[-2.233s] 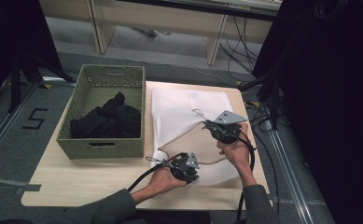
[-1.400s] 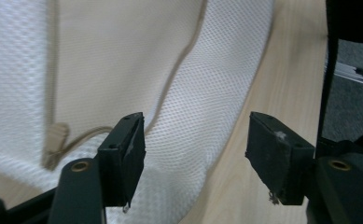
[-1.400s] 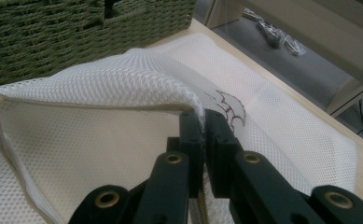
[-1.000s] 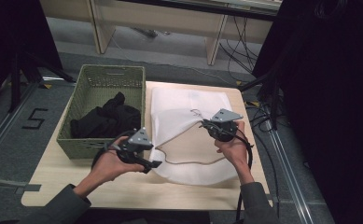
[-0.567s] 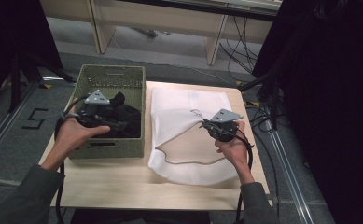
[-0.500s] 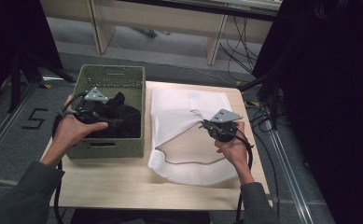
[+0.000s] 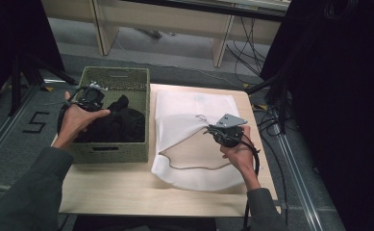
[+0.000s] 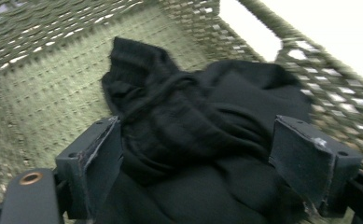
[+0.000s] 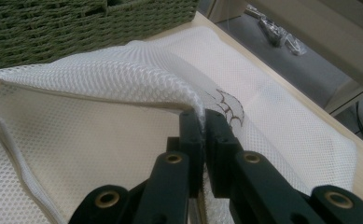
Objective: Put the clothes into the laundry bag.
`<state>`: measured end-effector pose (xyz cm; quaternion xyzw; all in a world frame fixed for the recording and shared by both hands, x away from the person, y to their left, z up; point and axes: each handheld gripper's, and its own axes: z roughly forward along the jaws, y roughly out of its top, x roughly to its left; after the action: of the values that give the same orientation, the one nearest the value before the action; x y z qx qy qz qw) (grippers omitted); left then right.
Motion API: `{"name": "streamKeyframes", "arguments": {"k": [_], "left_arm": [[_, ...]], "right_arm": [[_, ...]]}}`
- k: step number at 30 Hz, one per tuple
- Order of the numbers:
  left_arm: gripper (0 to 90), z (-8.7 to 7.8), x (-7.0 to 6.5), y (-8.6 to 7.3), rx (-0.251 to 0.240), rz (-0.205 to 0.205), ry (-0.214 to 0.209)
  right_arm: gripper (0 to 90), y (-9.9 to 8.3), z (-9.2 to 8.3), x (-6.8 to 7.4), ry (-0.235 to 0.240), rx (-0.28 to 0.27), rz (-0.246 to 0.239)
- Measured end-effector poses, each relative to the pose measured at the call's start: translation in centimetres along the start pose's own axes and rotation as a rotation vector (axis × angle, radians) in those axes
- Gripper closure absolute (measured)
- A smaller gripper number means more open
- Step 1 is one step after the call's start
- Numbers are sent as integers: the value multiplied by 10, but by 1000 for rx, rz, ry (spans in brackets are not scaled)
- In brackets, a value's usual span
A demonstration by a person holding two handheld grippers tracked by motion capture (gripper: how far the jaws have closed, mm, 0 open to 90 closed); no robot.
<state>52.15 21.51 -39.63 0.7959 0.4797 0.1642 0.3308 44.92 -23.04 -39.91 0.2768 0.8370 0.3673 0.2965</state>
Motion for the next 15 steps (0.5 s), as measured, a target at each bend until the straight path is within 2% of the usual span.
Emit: {"name": "streamKeyframes", "arguments": {"k": [1, 3, 4, 5, 6, 7, 8, 9, 11, 12, 13, 14, 15], "left_arm": [[163, 6, 2, 0, -21, -41, -14], [163, 10, 5, 3, 4, -109, -79], [163, 10, 6, 5, 14, -115, -96], [163, 13, 4, 7, -4, -132, -87], [162, 15, 3, 10, 0, -128, -69], [162, 19, 0, 12, -4, -137, -39], [161, 23, -1, 13, 16, -126, -16], [155, 25, 1, 14, 60, -114, -11], [156, 32, 0, 14, 88, -122, -5], [153, 34, -1, 13, 104, -108, 17], [151, 37, -3, 12, 114, -93, 38], [152, 37, -3, 12, 114, -93, 38], [152, 37, -4, 9, 134, -80, 53]], "right_arm": [[873, 0, 0, 0, 1, 2, 1], [873, -1, 1, 0, -3, 3, 5], [873, -2, 2, 0, 1, 3, 3], [873, -2, 1, 0, 3, 8, 7], [873, -2, 1, 0, 7, 12, 9], [873, -2, 1, 0, 3, 4, 7], [874, -2, 1, 0, 11, 7, 8], [873, -2, 2, 0, 3, 3, -3], [873, -1, 1, 2, 9, 11, 13], [873, -1, 2, 1, 8, 9, -9], [873, -2, 2, 1, 23, 14, -3], [873, -2, 2, 2, 22, 14, -3], [873, -2, 2, 2, 23, 14, -4]]}}
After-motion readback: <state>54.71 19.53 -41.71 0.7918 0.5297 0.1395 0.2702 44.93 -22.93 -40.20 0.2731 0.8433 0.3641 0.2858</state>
